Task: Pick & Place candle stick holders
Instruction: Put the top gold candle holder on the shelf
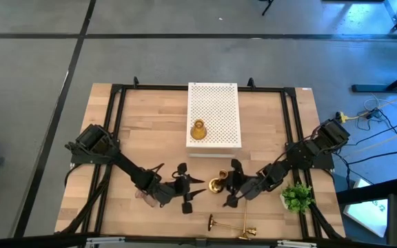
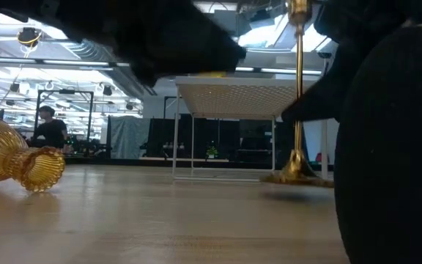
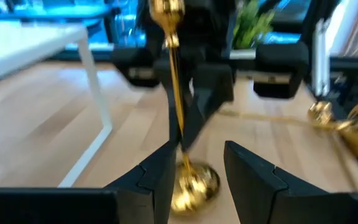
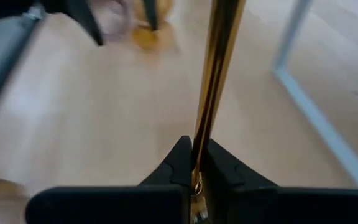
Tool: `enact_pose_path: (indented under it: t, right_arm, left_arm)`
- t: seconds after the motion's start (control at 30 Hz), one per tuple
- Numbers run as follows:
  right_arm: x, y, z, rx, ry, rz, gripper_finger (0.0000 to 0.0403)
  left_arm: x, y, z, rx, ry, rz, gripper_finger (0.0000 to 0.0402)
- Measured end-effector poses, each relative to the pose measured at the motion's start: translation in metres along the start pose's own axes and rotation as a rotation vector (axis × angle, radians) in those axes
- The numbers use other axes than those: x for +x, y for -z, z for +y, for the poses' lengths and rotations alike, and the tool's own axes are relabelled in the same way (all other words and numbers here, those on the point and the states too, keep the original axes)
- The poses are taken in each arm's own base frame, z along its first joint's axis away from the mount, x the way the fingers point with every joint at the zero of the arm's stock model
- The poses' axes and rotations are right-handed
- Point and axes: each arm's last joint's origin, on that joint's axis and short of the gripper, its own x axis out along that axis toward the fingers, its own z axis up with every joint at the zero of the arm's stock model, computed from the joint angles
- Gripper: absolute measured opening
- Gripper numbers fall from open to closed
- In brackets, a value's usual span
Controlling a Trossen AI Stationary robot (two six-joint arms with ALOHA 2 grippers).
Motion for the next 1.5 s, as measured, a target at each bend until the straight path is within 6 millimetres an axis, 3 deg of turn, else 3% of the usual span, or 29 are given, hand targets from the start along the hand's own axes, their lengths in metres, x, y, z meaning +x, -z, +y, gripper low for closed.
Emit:
enact_pose_path:
  t: [0.23,0.43,0.87,1.1,1.33,1.5]
  right_arm:
    - [0.0,-0.011,0.007,0.007,-0.065,-0.055,0.0015]
    - [0.001,-0.018,0.011,-0.006,-0.073,-0.073,0.0015]
    - [0.0,-0.018,0.012,-0.012,-0.077,-0.067,0.0015]
    - [0.0,-0.017,0.013,-0.03,-0.093,-0.06,0.0015]
    - [0.0,-0.018,0.013,-0.03,-0.098,-0.062,0.0015]
    - [-0.003,-0.016,0.018,-0.069,-0.132,-0.062,0.0048]
  left_arm:
    - [0.011,-0.011,0.009,-0.033,0.087,-0.056,0.0131]
    - [0.031,-0.008,0.017,-0.068,0.127,-0.076,0.0131]
    - [0.058,-0.014,0.004,-0.04,0.14,-0.11,0.0129]
    - [0.058,-0.014,0.003,-0.039,0.147,-0.109,0.0088]
    - [0.059,-0.015,0.004,-0.053,0.124,-0.116,0.0014]
    - [0.055,-0.017,-0.001,-0.063,0.137,-0.113,0.0012]
